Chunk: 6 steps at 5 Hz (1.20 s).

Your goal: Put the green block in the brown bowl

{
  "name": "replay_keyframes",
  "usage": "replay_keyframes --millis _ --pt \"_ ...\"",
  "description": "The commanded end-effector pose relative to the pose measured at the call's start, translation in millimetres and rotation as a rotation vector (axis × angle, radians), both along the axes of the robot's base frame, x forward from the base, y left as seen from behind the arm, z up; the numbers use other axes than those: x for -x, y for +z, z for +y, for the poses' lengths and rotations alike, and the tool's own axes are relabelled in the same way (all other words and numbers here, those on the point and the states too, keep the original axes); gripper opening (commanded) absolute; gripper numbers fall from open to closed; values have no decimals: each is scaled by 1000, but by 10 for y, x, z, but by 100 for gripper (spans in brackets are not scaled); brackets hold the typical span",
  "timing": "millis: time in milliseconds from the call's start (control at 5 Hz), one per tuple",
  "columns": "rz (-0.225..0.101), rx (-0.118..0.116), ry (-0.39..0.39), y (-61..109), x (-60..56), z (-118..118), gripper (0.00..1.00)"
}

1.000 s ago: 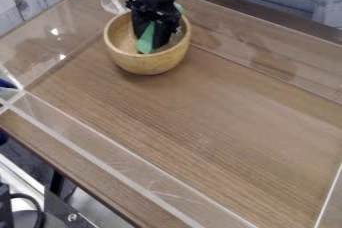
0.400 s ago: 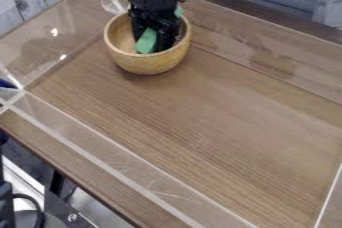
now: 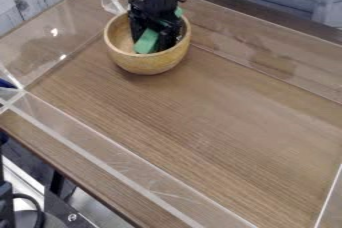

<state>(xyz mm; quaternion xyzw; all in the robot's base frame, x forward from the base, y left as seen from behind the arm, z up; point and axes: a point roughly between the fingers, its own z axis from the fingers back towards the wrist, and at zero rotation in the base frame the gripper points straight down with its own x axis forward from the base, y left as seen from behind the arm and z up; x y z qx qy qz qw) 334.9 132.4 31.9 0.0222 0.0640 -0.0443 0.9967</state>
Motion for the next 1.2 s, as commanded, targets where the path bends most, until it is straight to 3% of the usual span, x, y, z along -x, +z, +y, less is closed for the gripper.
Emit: replay_keyframes --millis 0,800,1000 --pt "-107 -31 3 409 -134 33 100" --pt "-124 -15 25 641 -110 2 100" --pt "-140 -10 31 742 -98 -17 100"
